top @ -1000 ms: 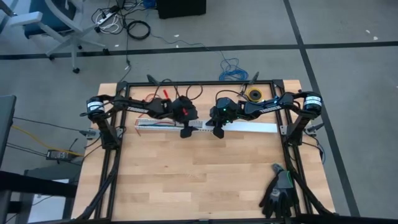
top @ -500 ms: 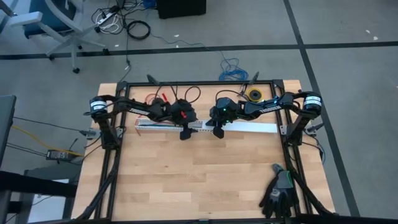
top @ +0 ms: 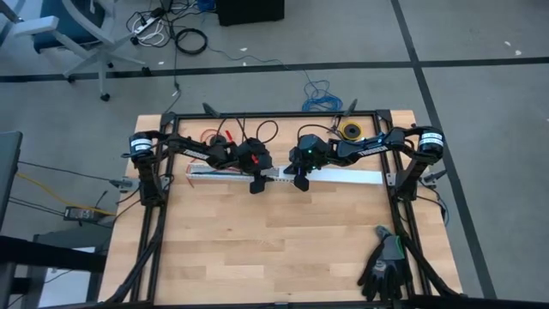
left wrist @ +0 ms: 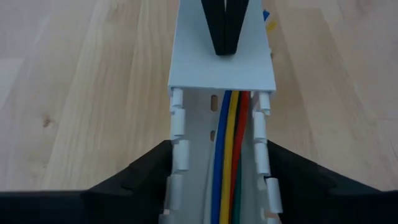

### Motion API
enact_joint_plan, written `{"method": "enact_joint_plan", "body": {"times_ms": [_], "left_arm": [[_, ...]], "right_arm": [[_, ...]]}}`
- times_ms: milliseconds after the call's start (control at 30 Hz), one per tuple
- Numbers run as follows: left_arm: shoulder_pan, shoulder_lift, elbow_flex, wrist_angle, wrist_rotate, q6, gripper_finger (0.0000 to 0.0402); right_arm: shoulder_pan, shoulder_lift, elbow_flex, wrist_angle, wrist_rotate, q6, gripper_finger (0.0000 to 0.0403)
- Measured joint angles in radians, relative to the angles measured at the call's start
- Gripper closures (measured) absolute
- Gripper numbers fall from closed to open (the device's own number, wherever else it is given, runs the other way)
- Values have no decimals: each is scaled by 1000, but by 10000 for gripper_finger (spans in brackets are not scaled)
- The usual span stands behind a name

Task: Ziptie cables
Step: Close the white cable duct

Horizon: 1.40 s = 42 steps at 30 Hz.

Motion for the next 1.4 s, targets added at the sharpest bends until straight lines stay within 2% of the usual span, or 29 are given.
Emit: {"method": "enact_joint_plan", "body": {"times_ms": [133,533,767,1033,1167,1400], "left_arm": [[0,0,0,1,1,0,180],[-1,0,0,8,2,0,182],[-1,0,0,10,1,-2,182],[-1,0,0,19,-19,1,181],[-1,0,0,22,-24,1,162],[-1,-2,0,50,-27,4,104]], "right_arm": [[0,1,-1,23,-2,-4,403],[3,5,0,90,-2,-4,403],[3,123,114,68,-60,10,403],[-7,130,147,52,-79,10,403],[-7,130,147,51,-78,10,403],[-8,130,147,50,-75,10,403]]}}
